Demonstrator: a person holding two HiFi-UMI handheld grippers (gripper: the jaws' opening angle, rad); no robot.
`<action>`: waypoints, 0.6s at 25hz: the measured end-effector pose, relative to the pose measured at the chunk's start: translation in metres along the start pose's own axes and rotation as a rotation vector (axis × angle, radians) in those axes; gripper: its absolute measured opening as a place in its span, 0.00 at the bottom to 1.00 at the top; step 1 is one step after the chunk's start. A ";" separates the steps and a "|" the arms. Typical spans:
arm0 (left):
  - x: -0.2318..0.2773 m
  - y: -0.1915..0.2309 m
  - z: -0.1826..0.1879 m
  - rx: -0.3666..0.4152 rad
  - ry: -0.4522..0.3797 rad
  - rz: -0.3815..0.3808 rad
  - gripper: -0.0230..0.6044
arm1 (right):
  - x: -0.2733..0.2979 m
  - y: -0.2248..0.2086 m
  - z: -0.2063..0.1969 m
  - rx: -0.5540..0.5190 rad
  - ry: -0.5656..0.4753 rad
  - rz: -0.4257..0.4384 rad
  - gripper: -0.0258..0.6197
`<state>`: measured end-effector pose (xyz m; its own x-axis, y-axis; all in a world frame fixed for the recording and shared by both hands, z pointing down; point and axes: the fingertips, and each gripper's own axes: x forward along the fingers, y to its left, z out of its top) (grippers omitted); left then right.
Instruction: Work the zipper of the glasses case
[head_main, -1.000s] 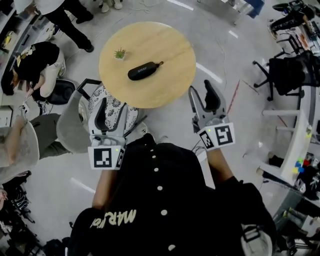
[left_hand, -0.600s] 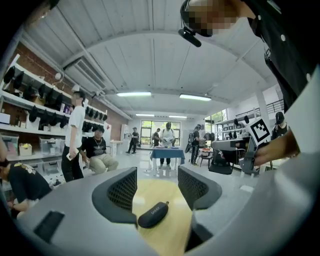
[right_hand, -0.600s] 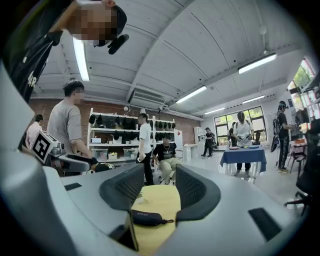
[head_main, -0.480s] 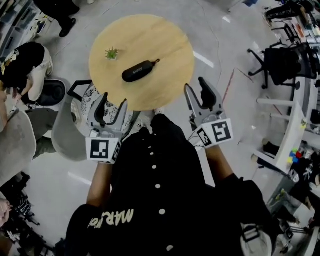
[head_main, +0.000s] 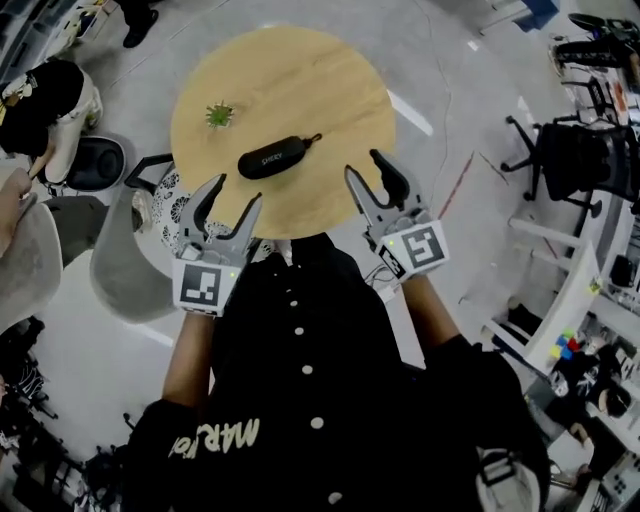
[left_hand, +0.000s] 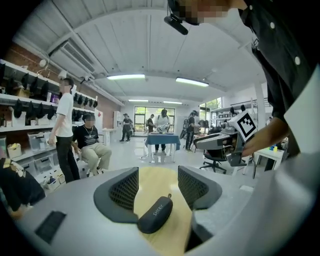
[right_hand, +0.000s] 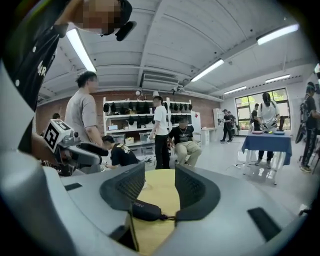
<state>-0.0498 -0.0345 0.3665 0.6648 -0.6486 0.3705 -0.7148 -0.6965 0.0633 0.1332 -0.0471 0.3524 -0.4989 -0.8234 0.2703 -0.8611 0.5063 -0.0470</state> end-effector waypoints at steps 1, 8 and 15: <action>0.010 0.001 -0.001 0.009 0.013 -0.009 0.42 | 0.009 -0.004 -0.006 -0.008 0.017 0.026 0.31; 0.065 0.007 -0.029 0.066 0.092 -0.063 0.41 | 0.059 -0.022 -0.060 -0.023 0.203 0.157 0.31; 0.105 0.009 -0.080 0.141 0.169 -0.147 0.36 | 0.098 -0.025 -0.113 -0.221 0.330 0.322 0.34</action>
<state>-0.0043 -0.0845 0.4797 0.7051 -0.4851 0.5172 -0.5681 -0.8229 0.0027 0.1162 -0.1117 0.4884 -0.6472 -0.5098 0.5667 -0.6097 0.7925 0.0167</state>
